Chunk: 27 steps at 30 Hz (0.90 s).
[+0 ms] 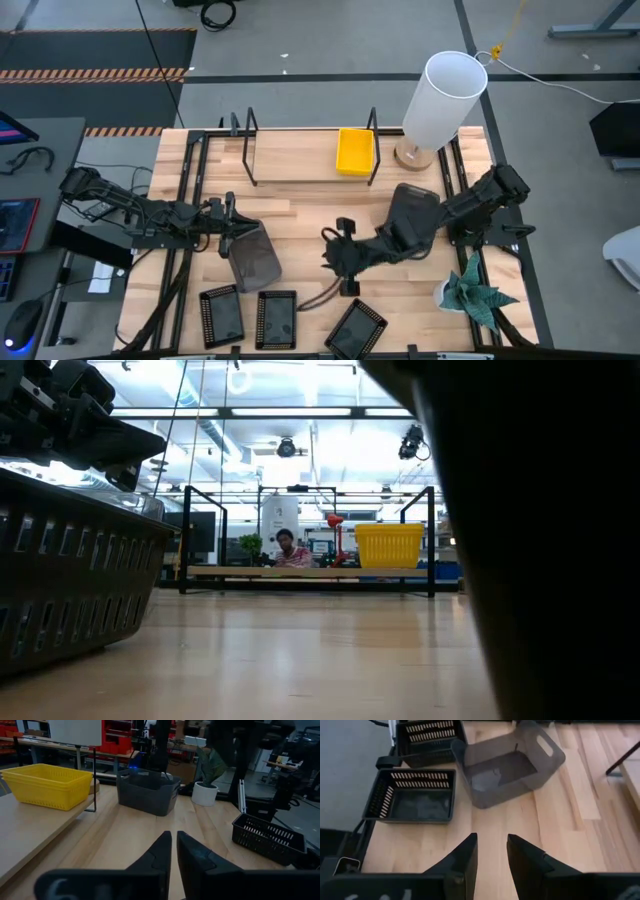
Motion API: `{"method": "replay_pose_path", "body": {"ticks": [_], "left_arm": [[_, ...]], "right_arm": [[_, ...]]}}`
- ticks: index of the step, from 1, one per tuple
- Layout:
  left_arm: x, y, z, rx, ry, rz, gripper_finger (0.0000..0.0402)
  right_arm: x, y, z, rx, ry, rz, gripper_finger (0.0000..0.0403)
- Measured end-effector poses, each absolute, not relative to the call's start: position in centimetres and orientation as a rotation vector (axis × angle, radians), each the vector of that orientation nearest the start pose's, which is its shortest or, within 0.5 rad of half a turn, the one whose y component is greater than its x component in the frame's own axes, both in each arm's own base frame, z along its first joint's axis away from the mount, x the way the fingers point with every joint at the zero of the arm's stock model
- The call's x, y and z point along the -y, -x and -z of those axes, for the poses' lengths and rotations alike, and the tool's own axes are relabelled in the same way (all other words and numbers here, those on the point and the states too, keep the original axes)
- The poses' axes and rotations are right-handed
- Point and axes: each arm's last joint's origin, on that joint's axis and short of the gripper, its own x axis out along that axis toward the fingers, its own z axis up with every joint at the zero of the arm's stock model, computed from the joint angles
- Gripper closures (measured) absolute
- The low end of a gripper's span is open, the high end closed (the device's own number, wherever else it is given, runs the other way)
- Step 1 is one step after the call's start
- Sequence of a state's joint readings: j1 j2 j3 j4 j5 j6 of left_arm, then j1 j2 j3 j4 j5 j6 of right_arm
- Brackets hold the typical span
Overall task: Stack baskets on shelf by color
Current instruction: Adjust the black bin
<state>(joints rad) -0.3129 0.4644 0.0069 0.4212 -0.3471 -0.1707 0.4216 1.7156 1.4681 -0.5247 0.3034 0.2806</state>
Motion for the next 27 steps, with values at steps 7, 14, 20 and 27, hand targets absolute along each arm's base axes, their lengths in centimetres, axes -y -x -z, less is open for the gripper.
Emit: {"method": "replay_pose_path", "body": {"ticks": [7,14,20,27], "left_arm": [[2.9,-12.2,-16.4,-0.031,0.159,-0.037,0.0370],[2.9,-12.2,-16.4,-0.032,0.159,-0.037,0.0362],[2.9,-12.2,-17.2,0.047,0.245,-0.029,0.0370],[3.1,-12.1,-18.4,0.148,0.657,0.098,0.0373]], "right_arm": [[-17.2,-32.8,-30.9,-0.651,0.209,0.004,0.0293],[-18.1,-32.3,-33.8,-0.437,0.353,0.040,0.0293],[-19.1,-31.9,-34.3,-0.383,0.347,0.046,0.0293],[-21.1,-29.2,-34.5,-0.373,0.405,0.212,0.0293]]}}
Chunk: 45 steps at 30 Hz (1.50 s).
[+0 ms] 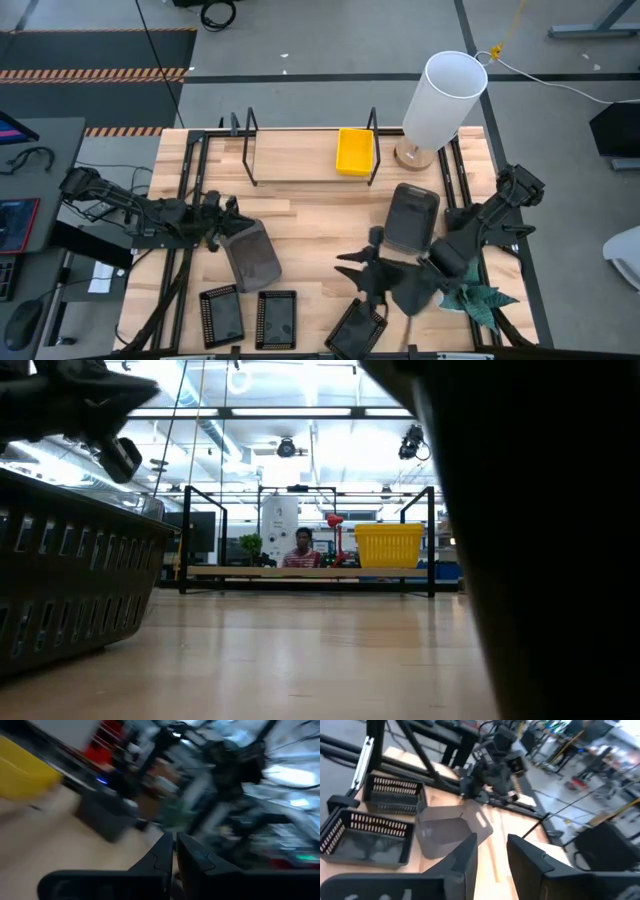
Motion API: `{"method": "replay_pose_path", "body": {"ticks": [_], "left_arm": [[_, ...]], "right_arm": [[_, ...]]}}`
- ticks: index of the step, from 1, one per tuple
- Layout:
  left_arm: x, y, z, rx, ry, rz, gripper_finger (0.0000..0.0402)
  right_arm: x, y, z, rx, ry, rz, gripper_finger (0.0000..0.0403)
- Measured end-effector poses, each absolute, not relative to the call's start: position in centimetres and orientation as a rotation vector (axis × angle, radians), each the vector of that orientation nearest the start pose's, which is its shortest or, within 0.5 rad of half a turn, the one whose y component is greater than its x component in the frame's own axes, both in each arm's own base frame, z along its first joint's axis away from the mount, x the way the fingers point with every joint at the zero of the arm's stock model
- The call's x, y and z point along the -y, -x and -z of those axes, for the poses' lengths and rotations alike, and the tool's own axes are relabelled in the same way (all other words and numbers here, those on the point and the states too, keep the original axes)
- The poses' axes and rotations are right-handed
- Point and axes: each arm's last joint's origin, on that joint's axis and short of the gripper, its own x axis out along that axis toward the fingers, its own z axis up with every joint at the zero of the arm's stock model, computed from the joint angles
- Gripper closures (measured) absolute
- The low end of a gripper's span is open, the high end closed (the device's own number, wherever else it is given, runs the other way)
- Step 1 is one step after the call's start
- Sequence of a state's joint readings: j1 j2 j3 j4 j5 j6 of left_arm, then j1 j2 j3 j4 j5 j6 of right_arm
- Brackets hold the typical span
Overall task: Stack baskets on shelf by color
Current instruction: Adjust the black bin
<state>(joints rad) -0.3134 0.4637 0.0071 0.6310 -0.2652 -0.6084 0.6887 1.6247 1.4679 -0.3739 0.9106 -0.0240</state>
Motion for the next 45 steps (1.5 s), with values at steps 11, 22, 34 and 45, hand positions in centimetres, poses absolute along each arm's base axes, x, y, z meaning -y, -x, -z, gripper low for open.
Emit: {"method": "replay_pose_path", "body": {"ticks": [11,22,34,45], "left_arm": [[3.5,-12.5,-18.7,-0.004,0.703,0.162,0.0379],[3.1,-12.8,-27.5,-0.650,0.403,-0.063,0.0382],[2.6,-16.7,-24.5,-1.125,0.237,-0.324,0.0259],[0.4,-19.4,-21.5,-1.397,0.248,-0.299,0.0206]], "right_arm": [[-23.0,-27.2,-34.7,-0.325,0.423,0.276,0.0293],[-22.5,-27.6,-34.6,-0.334,0.418,0.293,0.0293],[-22.4,-27.5,-34.4,-0.349,0.417,0.296,0.0293],[-22.4,-27.5,-34.4,-0.350,0.406,0.299,0.0293]]}}
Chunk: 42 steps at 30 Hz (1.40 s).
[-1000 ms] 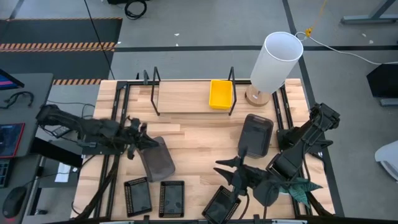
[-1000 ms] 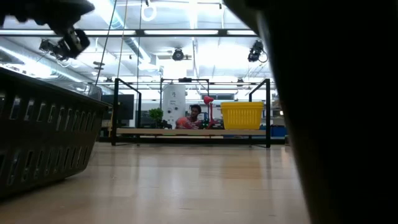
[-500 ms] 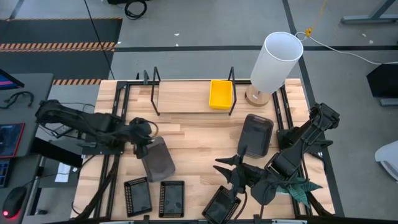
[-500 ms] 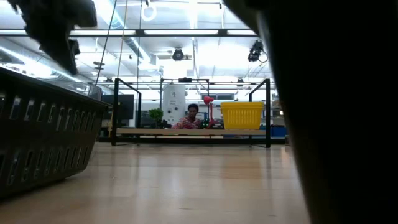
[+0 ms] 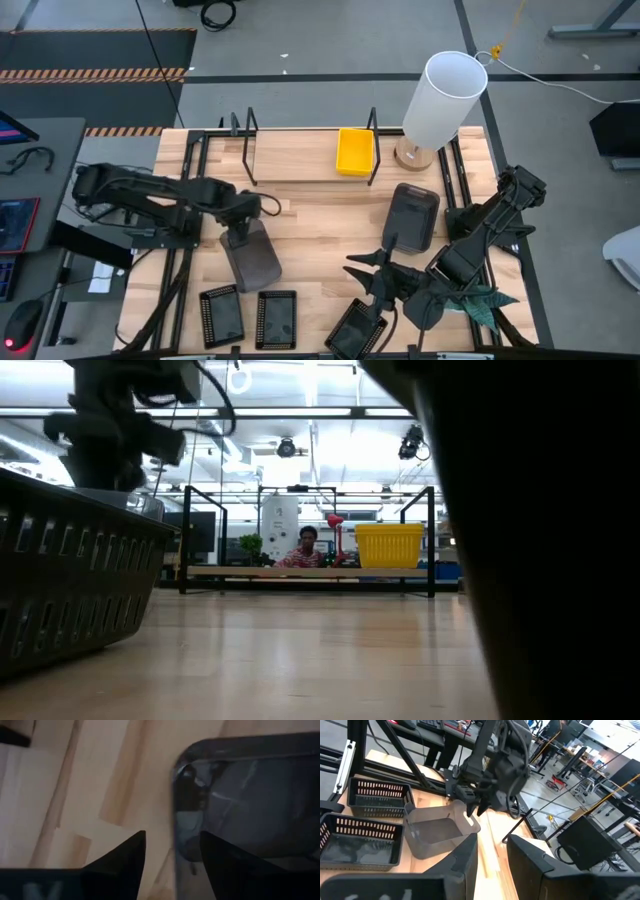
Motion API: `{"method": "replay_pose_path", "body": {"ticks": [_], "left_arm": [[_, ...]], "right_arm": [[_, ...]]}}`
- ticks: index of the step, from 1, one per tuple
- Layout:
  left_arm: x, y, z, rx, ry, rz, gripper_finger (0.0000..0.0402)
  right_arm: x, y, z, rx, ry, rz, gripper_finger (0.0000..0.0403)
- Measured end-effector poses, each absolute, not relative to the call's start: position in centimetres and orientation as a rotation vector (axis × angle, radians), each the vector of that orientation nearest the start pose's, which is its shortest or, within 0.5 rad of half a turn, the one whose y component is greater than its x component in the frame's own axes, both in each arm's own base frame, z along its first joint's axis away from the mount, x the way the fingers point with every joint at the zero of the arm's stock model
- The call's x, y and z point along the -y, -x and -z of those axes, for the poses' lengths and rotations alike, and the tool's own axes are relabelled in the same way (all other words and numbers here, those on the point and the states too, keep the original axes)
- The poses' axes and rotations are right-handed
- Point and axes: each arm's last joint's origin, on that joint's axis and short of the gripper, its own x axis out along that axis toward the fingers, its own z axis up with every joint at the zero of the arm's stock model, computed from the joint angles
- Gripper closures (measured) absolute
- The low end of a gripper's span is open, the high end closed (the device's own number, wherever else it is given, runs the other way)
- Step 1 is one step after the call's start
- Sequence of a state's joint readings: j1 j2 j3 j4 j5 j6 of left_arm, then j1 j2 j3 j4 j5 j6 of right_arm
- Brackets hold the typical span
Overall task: Stack baskets on shelf by color
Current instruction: Adjust the black bin
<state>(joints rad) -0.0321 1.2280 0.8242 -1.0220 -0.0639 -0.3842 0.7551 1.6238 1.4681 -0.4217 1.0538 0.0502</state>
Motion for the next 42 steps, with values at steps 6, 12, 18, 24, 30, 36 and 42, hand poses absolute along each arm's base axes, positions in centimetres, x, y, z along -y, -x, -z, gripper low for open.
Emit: {"method": "replay_pose_path", "body": {"ticks": [6,12,18,24,30,36,42], "left_arm": [[-0.9,-20.3,-20.0,-1.482,0.241,-0.326,0.0226],[-1.7,-21.6,-18.5,-1.504,0.242,-0.337,0.0274],[-2.1,-24.2,-17.8,-1.317,0.262,-0.322,0.0325],[-2.2,-26.2,-17.2,-1.186,0.273,-0.304,0.0350],[-2.3,-27.0,-17.3,-1.100,0.259,-0.316,0.0366],[-2.6,-28.4,-18.1,-0.927,0.204,-0.325,0.0368],[-3.0,-29.5,-19.1,-0.783,0.165,-0.328,0.0368]], "right_arm": [[-22.4,-27.5,-34.4,-0.350,0.407,0.299,0.0298],[-22.4,-27.5,-34.4,-0.351,0.407,0.299,0.0300],[-22.4,-27.5,-34.3,-0.351,0.407,0.299,0.0301],[-22.4,-27.5,-34.3,-0.351,0.407,0.298,0.0301],[-22.4,-27.5,-34.3,-0.351,0.407,0.300,0.0301],[-22.3,-27.6,-34.3,-0.352,0.406,0.302,0.0301],[-22.3,-27.6,-34.4,-0.351,0.406,0.303,0.0301]]}}
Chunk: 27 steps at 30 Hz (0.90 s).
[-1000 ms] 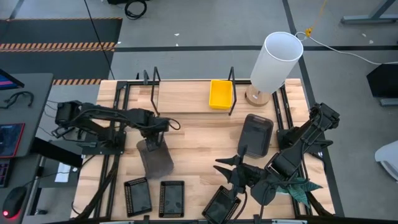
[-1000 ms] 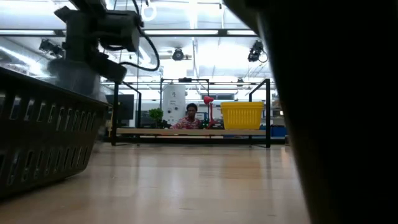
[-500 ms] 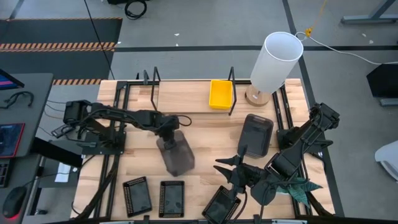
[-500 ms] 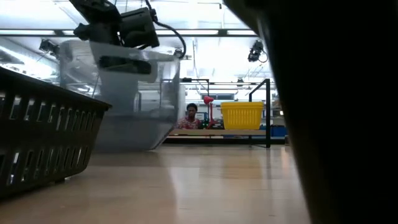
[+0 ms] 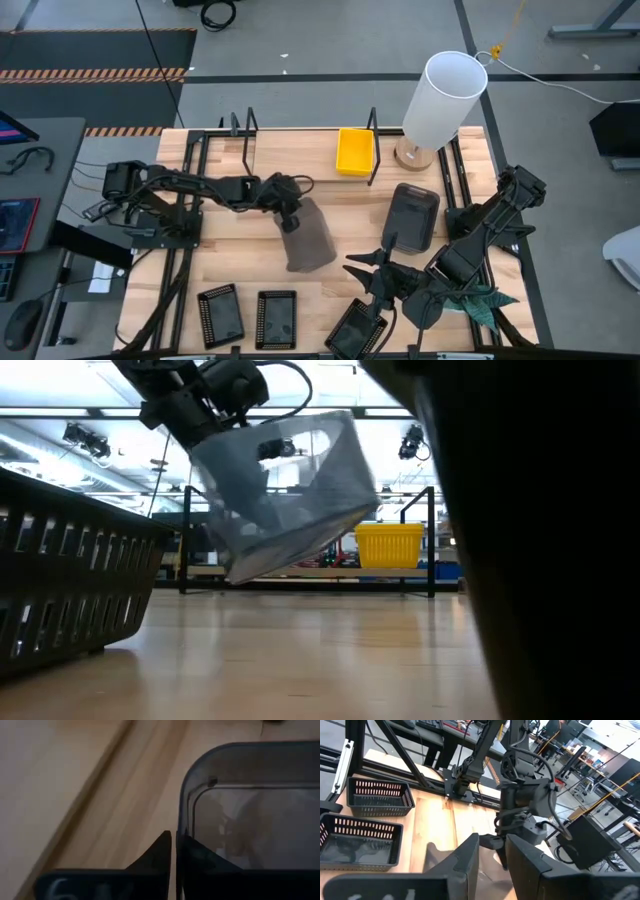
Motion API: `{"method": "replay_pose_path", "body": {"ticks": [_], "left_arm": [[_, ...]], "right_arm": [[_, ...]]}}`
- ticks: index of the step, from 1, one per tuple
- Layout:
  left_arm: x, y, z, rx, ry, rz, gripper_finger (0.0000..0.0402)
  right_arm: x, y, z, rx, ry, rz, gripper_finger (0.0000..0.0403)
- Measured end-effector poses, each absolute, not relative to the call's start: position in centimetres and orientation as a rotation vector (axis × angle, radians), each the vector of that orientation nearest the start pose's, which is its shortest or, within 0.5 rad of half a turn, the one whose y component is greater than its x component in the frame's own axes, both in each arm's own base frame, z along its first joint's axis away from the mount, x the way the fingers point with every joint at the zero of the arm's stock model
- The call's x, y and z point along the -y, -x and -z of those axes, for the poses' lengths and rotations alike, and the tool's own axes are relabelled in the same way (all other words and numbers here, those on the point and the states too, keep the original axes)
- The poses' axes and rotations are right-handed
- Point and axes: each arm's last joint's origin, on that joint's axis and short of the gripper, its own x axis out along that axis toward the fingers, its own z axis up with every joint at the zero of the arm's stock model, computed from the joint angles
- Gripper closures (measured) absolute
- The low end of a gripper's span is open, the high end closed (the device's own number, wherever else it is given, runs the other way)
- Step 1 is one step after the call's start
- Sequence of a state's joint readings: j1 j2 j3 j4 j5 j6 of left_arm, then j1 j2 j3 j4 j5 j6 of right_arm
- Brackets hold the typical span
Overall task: Stack baskets on shelf by color
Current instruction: Adjust the black bin, then adjust the stacked black bin
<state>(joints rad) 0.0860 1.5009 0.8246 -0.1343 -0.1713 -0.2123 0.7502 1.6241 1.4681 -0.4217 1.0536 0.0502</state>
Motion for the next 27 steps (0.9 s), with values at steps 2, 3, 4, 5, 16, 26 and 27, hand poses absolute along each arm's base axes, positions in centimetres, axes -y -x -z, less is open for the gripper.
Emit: {"method": "replay_pose_path", "body": {"ticks": [2,3,4,5,16,26,27], "left_arm": [[-3.1,-29.5,-19.1,-0.777,0.173,-0.318,0.0370],[-3.1,-29.5,-19.0,-0.786,0.175,-0.312,0.0371],[-3.1,-29.4,-18.9,-0.802,0.174,-0.312,0.0371],[-3.0,-29.2,-18.9,-0.824,0.173,-0.315,0.0369],[-3.1,-29.6,-23.9,-1.031,0.048,-0.294,0.0326],[-3.8,-28.9,-22.9,-1.278,-0.285,-0.379,0.0317],[-3.9,-29.0,-22.4,-1.300,-0.305,-0.360,0.0312]], "right_arm": [[-22.3,-27.6,-34.3,-0.352,0.406,0.303,0.0301],[-22.3,-27.6,-34.4,-0.351,0.406,0.303,0.0301],[-22.3,-27.6,-34.3,-0.352,0.406,0.303,0.0301],[-22.3,-27.6,-34.3,-0.352,0.406,0.304,0.0301],[-21.9,-27.9,-34.3,-0.355,0.393,0.309,0.0301],[-22.0,-28.0,-34.3,-0.359,0.388,0.293,0.0301],[-22.0,-28.0,-34.3,-0.359,0.387,0.293,0.0301]]}}
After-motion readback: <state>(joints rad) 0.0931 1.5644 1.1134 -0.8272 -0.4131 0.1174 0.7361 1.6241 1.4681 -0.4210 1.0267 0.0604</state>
